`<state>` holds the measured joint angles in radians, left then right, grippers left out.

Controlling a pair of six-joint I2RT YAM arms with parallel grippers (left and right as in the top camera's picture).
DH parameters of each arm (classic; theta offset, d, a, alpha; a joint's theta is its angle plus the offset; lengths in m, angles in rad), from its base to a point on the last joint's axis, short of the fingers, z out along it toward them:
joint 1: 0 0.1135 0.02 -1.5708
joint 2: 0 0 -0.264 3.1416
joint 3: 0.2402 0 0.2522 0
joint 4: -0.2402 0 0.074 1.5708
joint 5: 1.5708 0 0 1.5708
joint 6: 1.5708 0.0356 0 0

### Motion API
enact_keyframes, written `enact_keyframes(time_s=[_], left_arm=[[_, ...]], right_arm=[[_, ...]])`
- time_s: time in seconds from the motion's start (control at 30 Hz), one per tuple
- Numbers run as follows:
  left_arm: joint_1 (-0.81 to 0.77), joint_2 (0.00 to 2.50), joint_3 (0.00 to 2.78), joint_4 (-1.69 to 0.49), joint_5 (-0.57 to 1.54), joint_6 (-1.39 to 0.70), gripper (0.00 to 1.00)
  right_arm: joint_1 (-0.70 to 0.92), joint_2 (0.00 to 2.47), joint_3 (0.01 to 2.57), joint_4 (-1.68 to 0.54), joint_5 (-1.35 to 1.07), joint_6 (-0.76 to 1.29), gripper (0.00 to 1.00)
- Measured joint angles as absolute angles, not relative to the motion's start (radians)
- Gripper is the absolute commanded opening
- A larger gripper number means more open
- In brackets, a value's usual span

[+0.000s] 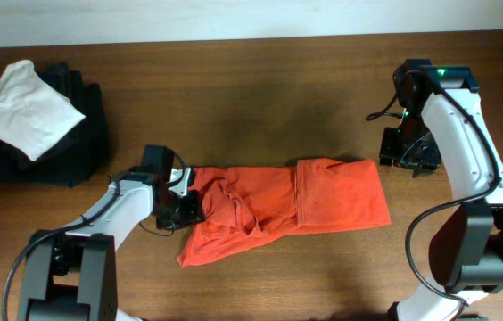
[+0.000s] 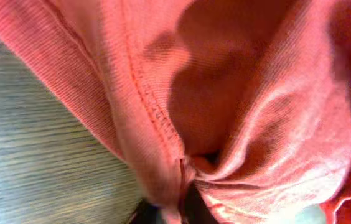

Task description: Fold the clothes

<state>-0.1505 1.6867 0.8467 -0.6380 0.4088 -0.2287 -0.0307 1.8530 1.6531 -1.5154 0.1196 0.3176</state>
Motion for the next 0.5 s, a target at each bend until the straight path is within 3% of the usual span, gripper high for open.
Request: enact_keyframes(time_s=[0.23,0.5], left_arm=[[-0.102,1.687,0.87,-0.653,0.346,-0.231,0.0],[0.156,1.691,1.188,-0.901,0.169,-0.223,0.0]], right_arm=[[-0.031,1.853,1.653,-1.518,0.139,0.311,0.52],[-0.031,1.853,1.653,-1.519,0.162,0.305,0.52]])
